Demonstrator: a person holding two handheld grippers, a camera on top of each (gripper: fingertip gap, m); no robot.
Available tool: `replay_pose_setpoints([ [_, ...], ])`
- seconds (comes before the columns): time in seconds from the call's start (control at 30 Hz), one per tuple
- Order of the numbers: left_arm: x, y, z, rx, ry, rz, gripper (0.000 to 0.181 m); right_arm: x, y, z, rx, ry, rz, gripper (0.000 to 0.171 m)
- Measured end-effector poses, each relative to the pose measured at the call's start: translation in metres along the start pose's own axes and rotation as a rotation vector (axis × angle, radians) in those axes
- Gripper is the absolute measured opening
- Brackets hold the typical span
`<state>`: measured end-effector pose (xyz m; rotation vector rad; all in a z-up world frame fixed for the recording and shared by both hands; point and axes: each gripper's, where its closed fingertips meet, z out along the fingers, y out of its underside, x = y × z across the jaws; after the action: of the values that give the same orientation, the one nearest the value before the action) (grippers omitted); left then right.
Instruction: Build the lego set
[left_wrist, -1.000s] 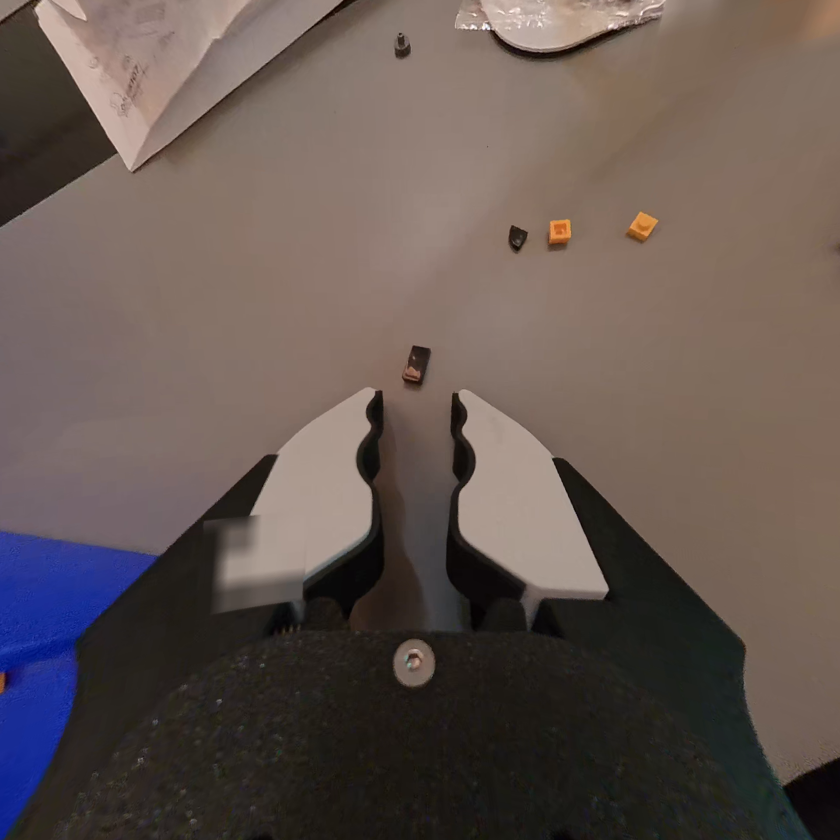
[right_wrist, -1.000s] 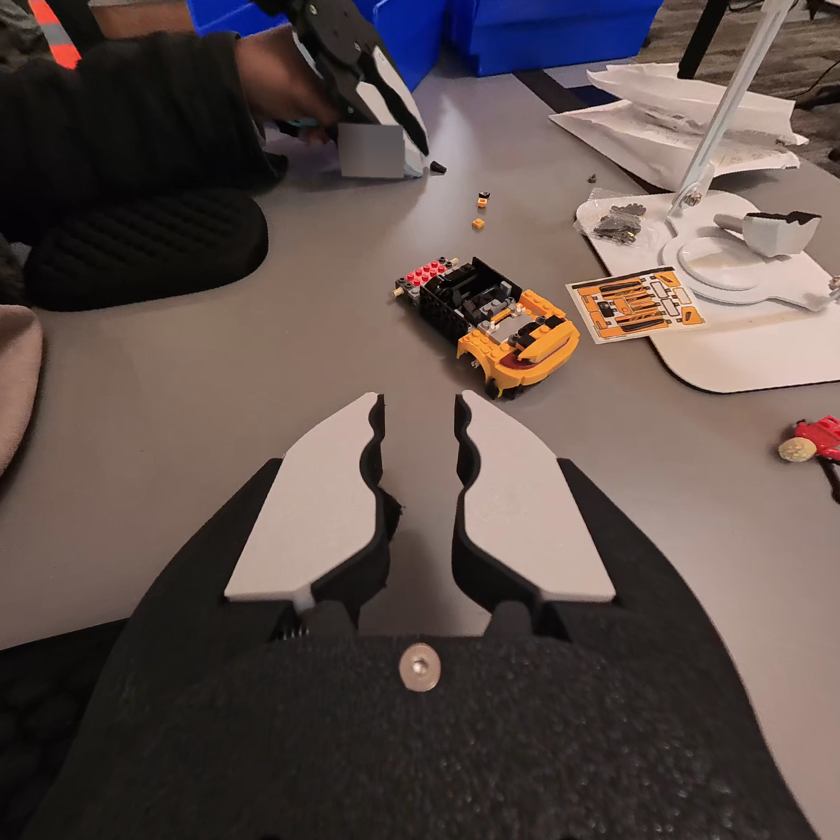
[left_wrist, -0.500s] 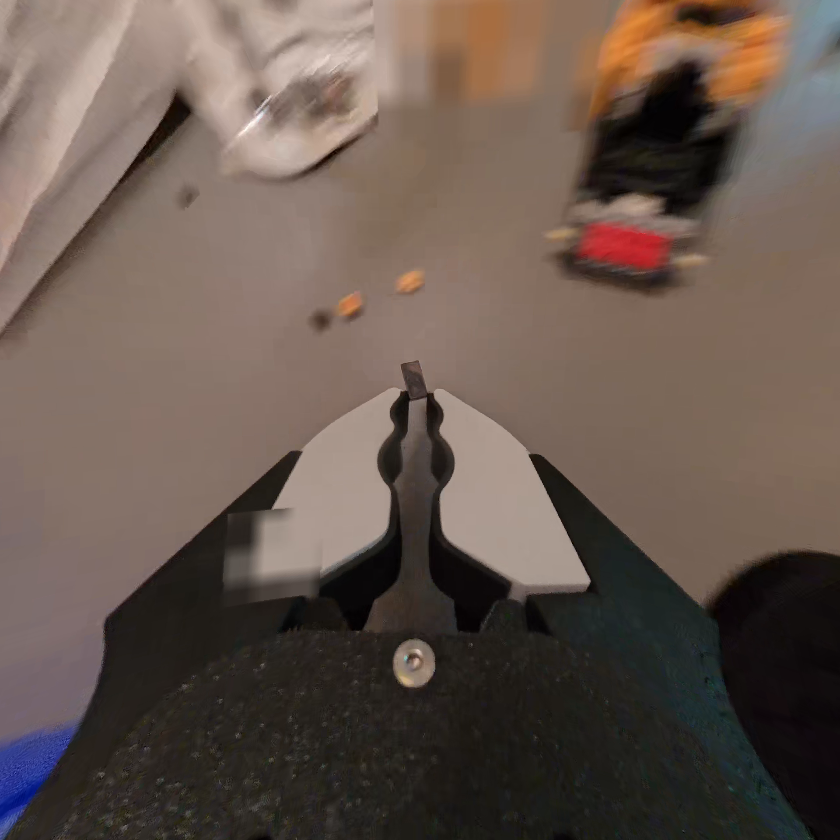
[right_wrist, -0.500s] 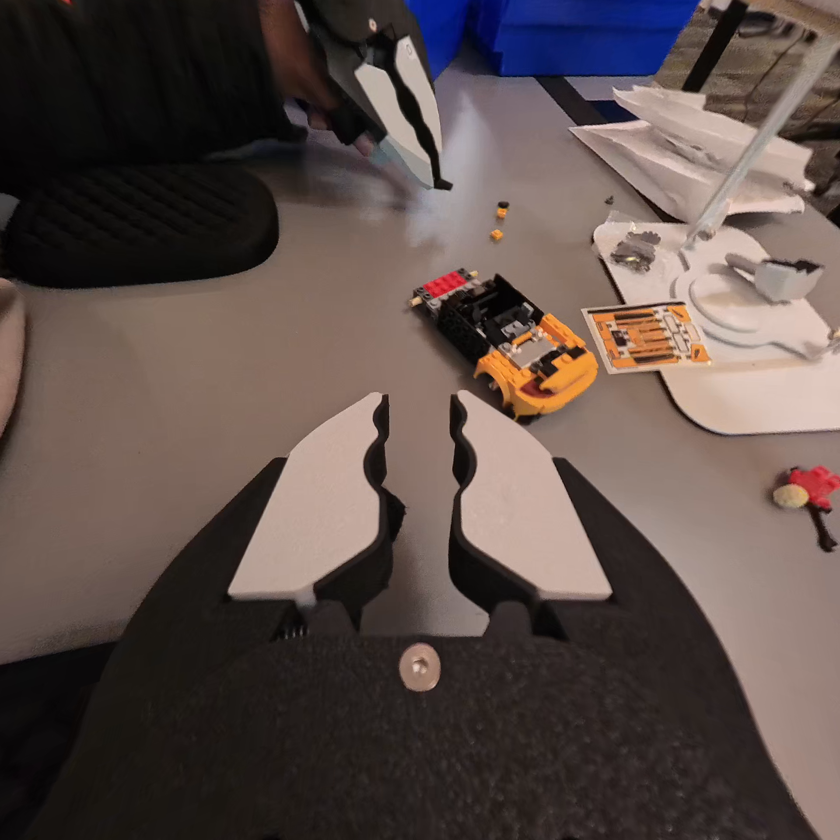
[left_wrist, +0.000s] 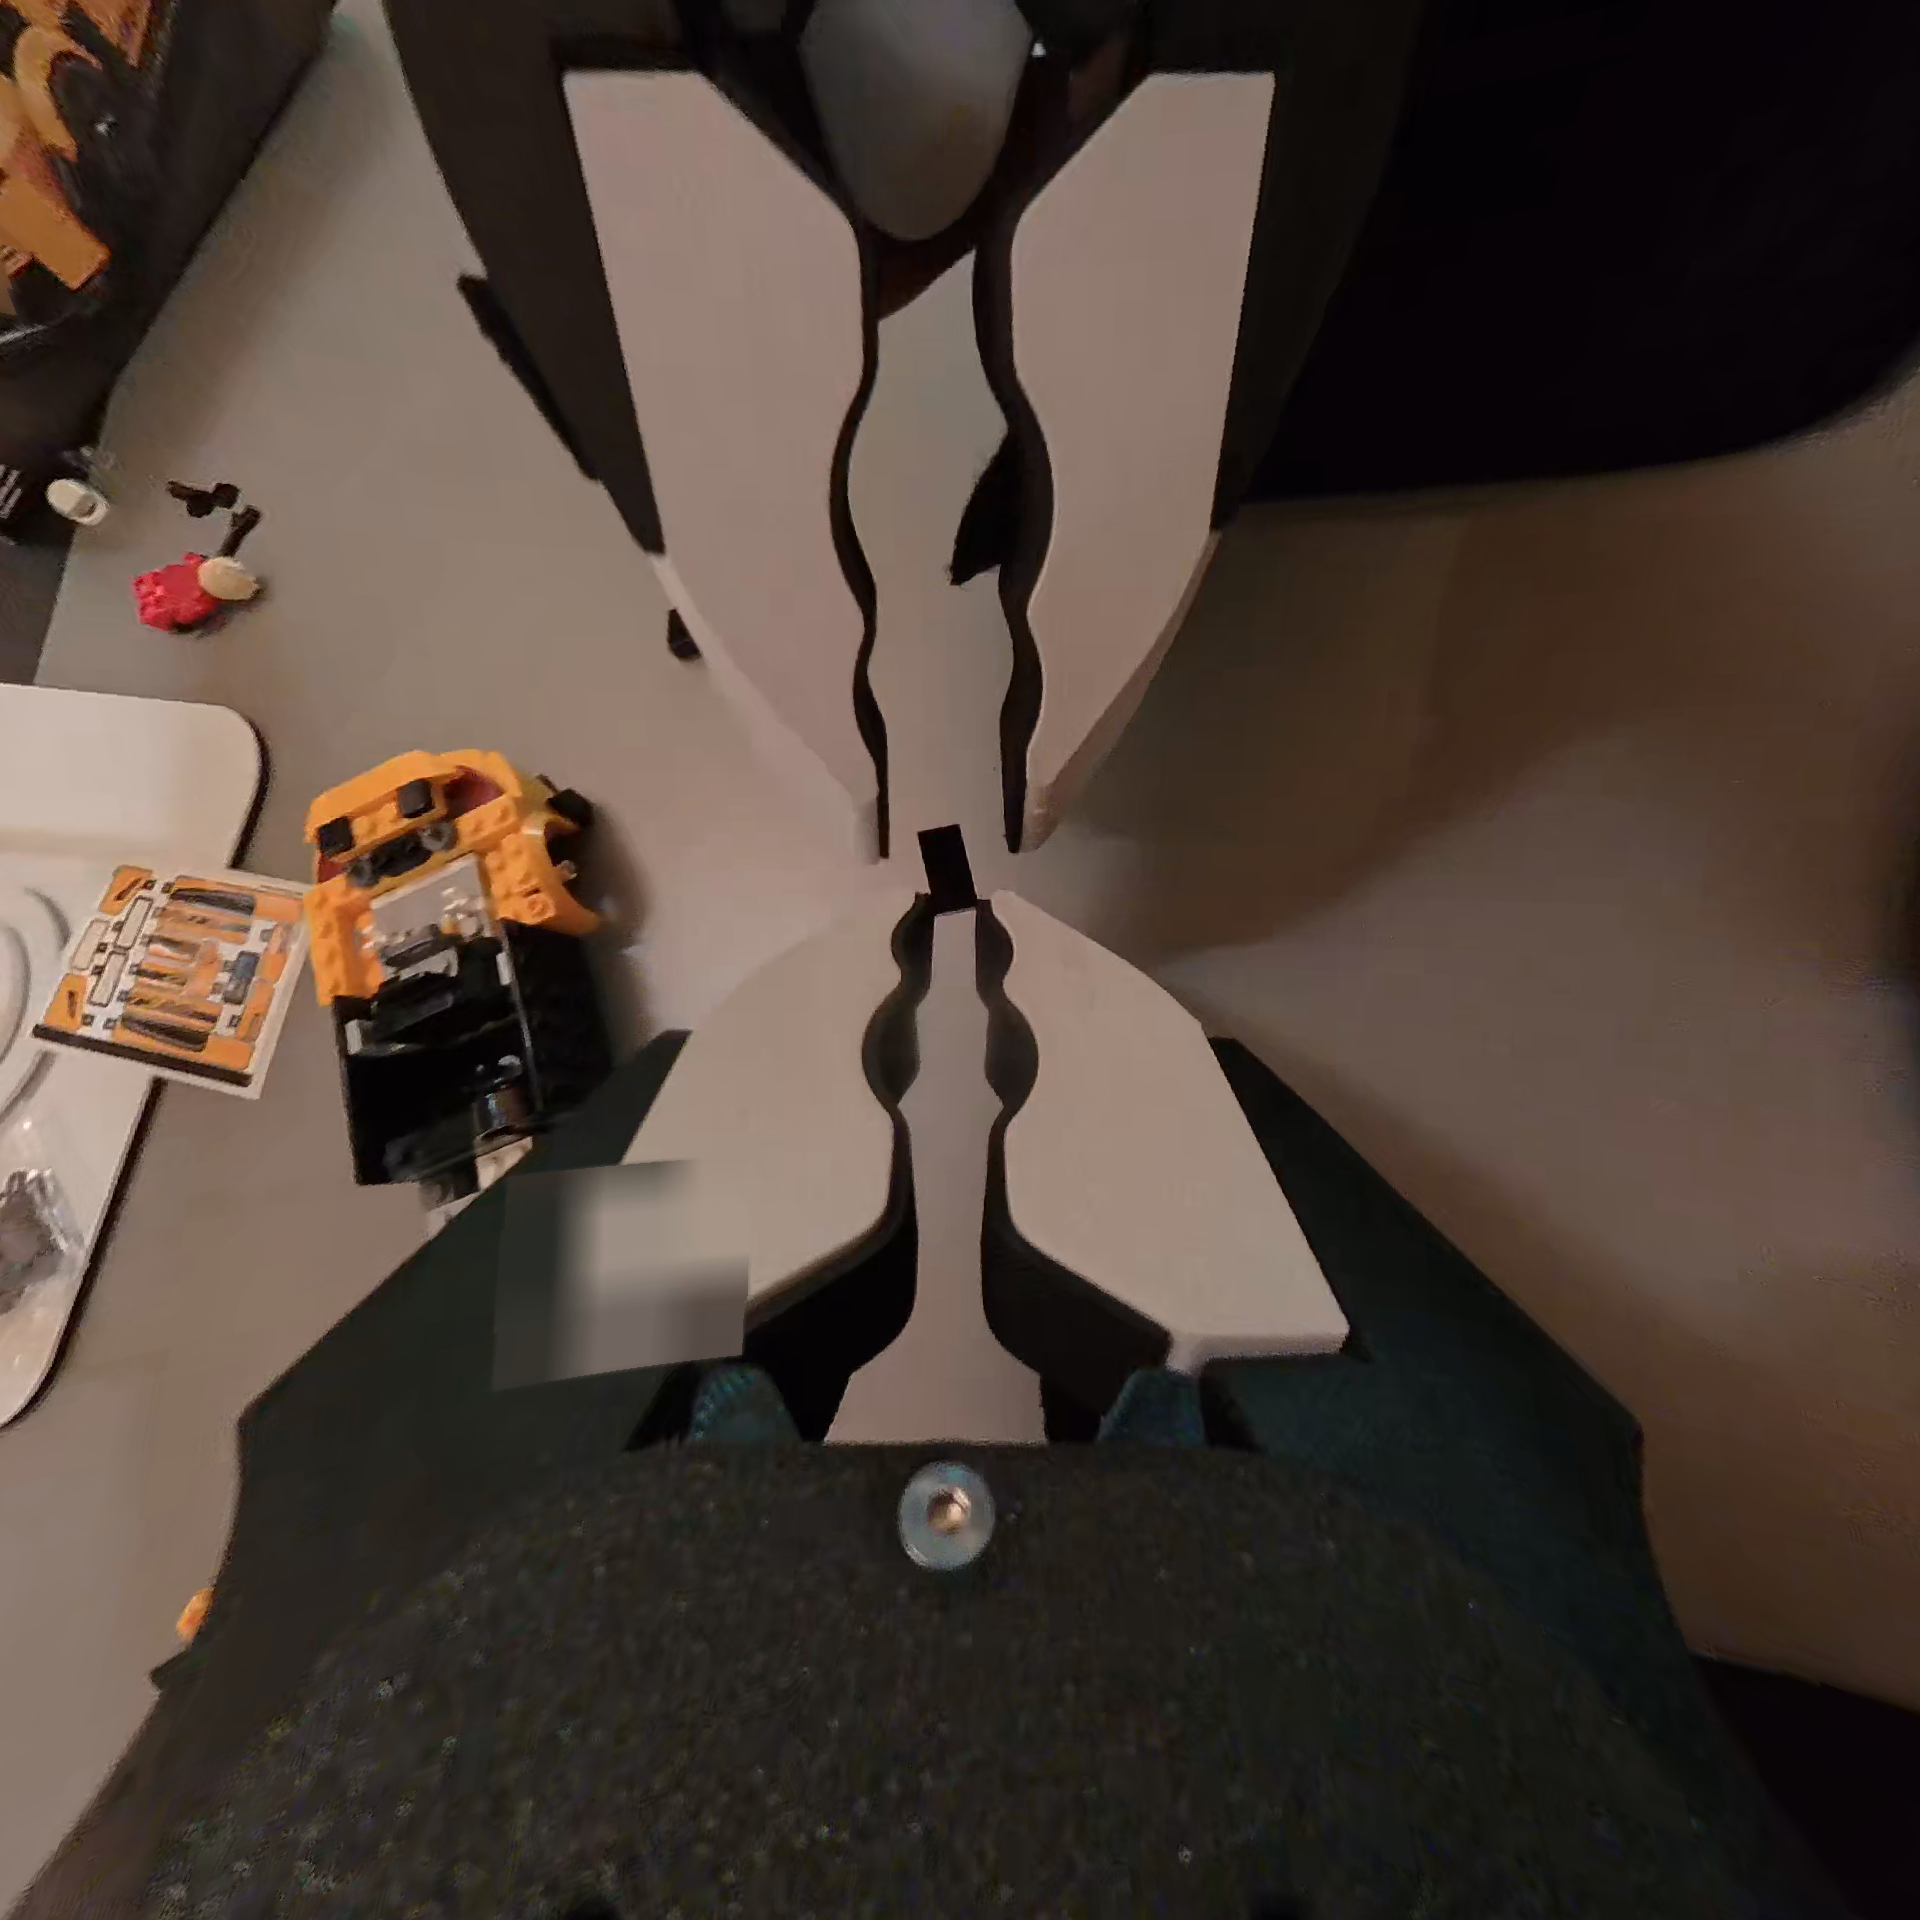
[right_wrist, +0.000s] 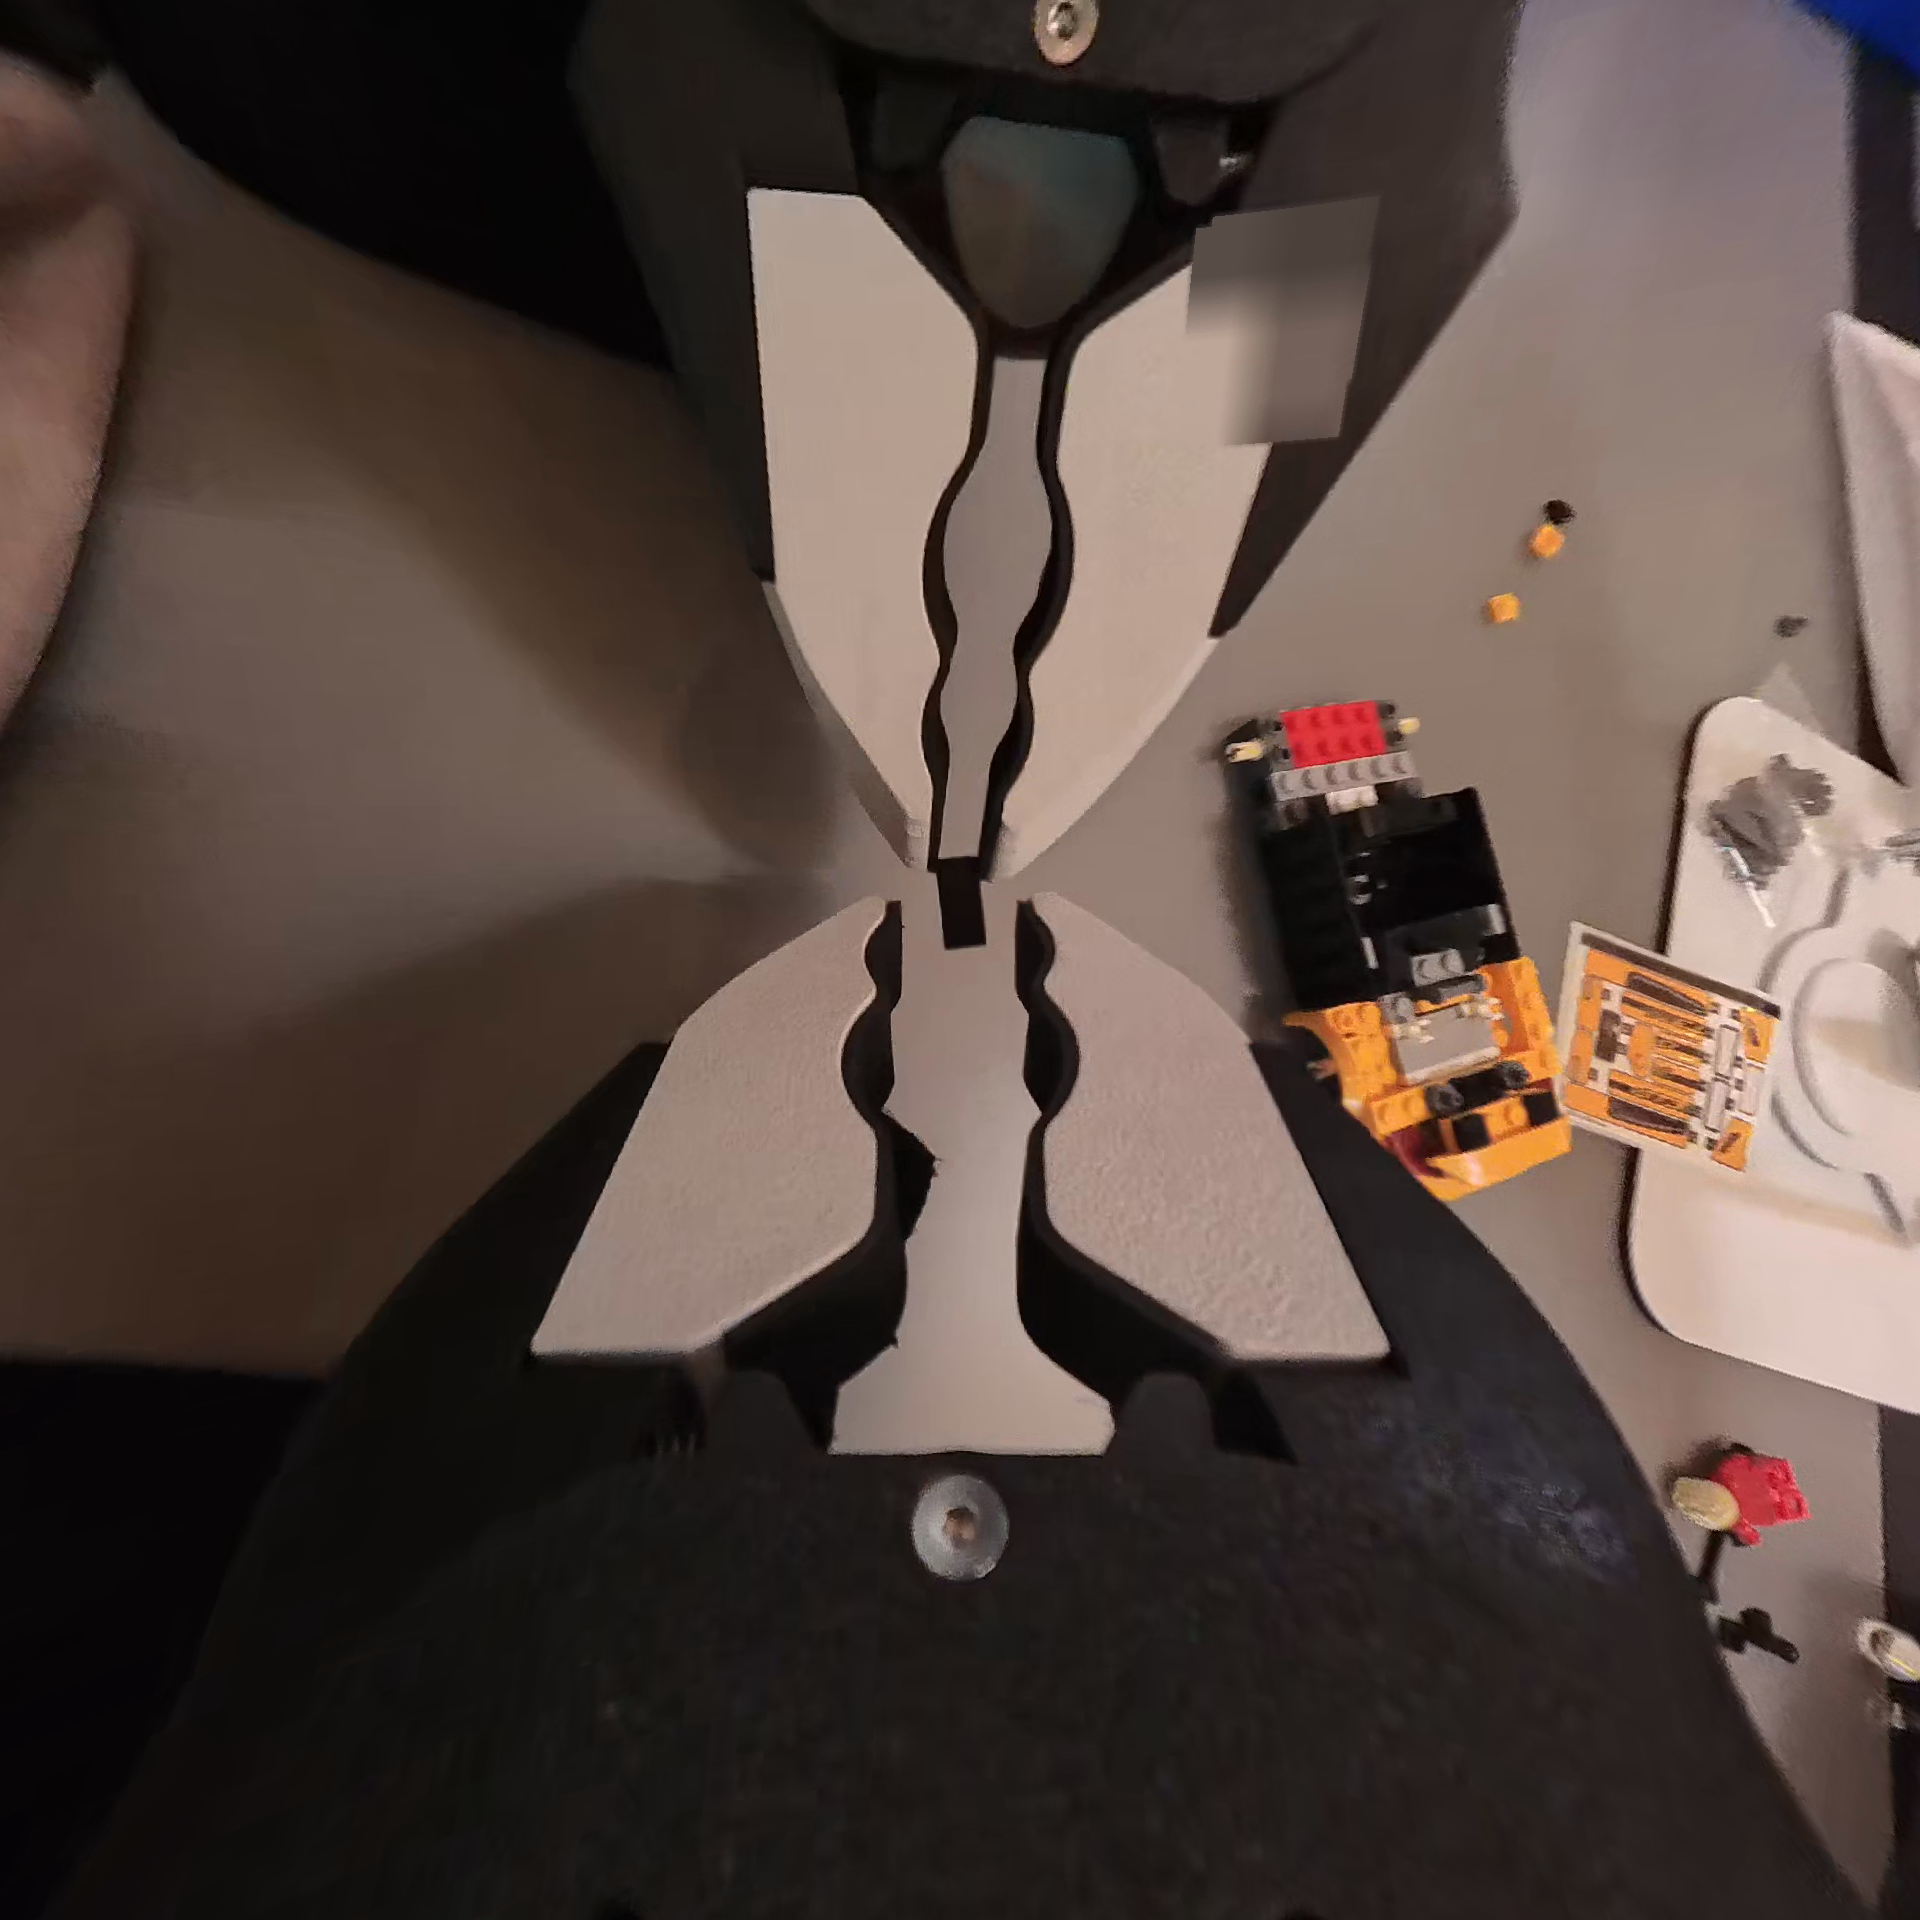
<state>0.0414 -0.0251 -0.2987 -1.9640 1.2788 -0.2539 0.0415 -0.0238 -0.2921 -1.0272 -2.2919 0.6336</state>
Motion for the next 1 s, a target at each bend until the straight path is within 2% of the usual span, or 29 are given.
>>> replay_pose_setpoints([
  [0.13,0.007,-0.002,0.001,-0.001,0.012,0.027,0.007,-0.007,0.002,0.003,-0.046,-0.019,-0.019,0.009],
  [0.23,0.010,-0.004,0.001,0.007,0.013,0.035,0.007,-0.010,0.002,0.001,-0.049,-0.023,-0.022,0.007],
  [0.33,0.004,-0.010,-0.002,0.091,0.013,-0.024,0.011,-0.004,0.007,-0.008,-0.037,-0.009,0.012,0.007],
  [0.47,-0.035,-0.007,-0.015,0.253,-0.081,-0.198,0.019,0.041,0.056,-0.030,-0.072,0.086,0.182,0.007],
  [0.57,-0.068,0.012,-0.022,0.297,-0.209,-0.300,0.019,0.064,0.091,-0.038,-0.093,0.074,0.319,0.007],
  [0.7,-0.091,0.032,-0.028,0.280,-0.318,-0.368,0.024,0.075,0.114,-0.036,-0.151,0.043,0.374,0.007],
  [1.0,-0.099,0.058,-0.015,0.152,-0.355,-0.416,0.054,0.083,0.132,-0.016,-0.211,-0.027,0.406,0.007],
])
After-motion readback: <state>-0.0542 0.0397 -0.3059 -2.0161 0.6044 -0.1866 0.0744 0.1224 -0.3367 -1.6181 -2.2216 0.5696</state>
